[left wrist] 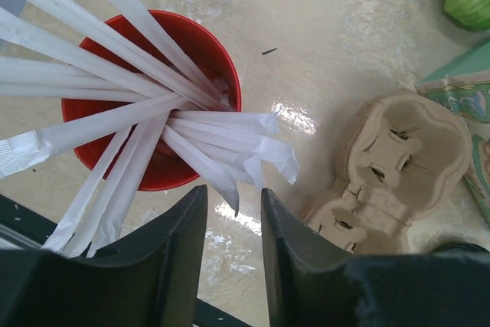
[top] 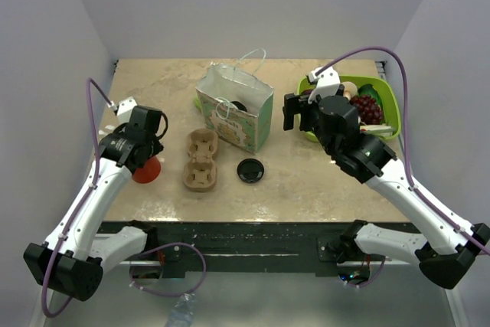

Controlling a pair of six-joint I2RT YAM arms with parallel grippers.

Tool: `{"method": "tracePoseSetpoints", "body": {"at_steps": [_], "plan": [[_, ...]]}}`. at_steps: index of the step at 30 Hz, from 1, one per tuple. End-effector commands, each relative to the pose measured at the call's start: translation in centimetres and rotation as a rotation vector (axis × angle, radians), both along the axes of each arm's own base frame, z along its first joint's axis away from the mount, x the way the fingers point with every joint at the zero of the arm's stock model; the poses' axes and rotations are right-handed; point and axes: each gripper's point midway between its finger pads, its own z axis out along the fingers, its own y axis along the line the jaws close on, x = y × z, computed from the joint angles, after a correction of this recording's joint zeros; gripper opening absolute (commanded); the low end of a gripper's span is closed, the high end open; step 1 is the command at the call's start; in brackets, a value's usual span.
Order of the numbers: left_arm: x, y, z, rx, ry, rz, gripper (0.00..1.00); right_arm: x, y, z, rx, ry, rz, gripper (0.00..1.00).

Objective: Pack the takeout coffee

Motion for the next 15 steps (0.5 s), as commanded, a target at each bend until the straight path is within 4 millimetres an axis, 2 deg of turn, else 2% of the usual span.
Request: {"method": "tracePoseSetpoints", "body": {"at_steps": [1, 8, 13, 15], "plan": [[0.5, 1.5, 0.8, 0.052, -0.051, 0.079, 0.36, -0.2, -0.9, 0.4, -0.016, -0.019, -0.027, 0.98], [1.7, 1.4, 1.0, 0.065, -0.089, 0.054, 0.33, -0.1, -0.9, -0.1, -0.028, -0.008, -0.031, 0.98], [1.4, 1.2, 0.9, 0.068, -0.060, 0.036, 0.19, 0.0, -0.8, -0.4, -0.041, 0.003, -0.027, 0.98], [1.1, 1.2, 0.9, 0.064, -0.055, 0.037, 0.08, 0.1, -0.8, -0.5, -0.050, 0.012, -0.031, 0.98]]}}
